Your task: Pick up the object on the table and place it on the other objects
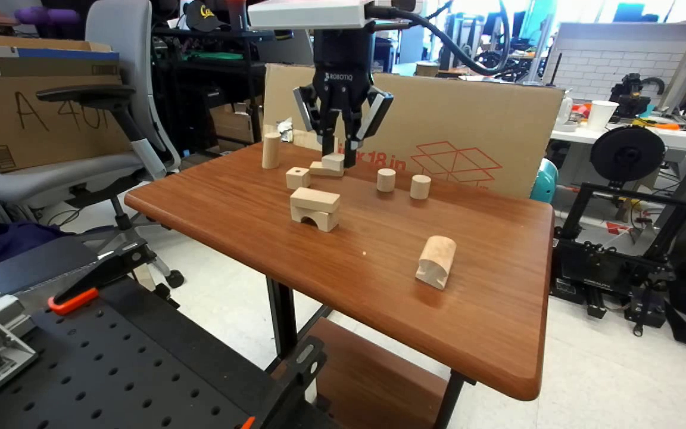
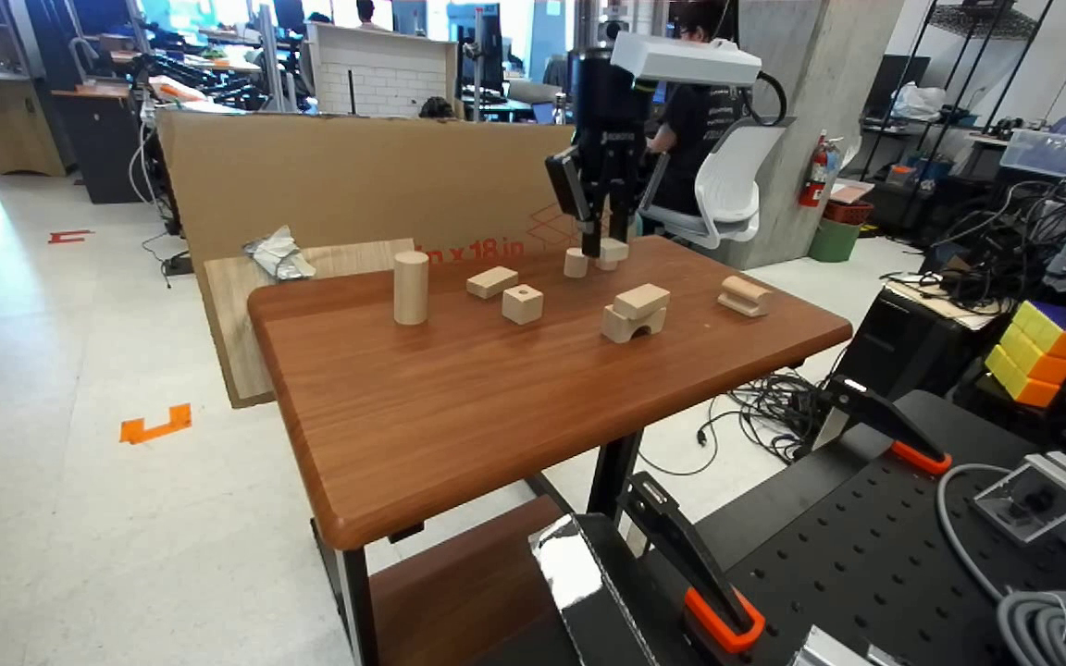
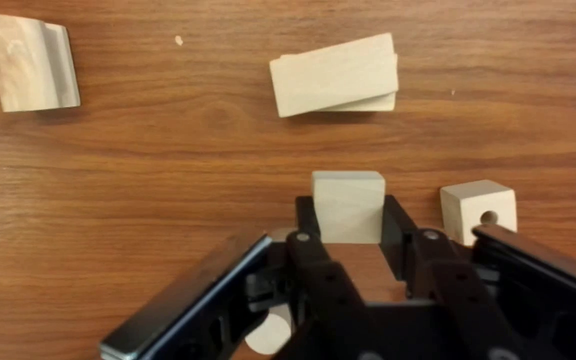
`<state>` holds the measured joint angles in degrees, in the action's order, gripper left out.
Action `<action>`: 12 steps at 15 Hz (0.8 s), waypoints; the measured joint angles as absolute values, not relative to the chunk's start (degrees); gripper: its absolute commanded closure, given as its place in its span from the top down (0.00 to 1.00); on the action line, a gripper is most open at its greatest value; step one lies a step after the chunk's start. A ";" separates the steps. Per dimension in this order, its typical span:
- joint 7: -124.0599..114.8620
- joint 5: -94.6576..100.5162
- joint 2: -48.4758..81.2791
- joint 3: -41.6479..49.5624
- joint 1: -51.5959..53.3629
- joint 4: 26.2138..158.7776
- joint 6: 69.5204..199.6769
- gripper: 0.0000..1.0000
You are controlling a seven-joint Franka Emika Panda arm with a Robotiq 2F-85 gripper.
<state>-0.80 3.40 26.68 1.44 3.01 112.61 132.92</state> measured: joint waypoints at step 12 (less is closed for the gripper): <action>0.55 5.60 23.65 1.27 3.08 119.85 135.33 0.09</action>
<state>0.55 5.60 23.65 1.27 3.08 119.85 135.33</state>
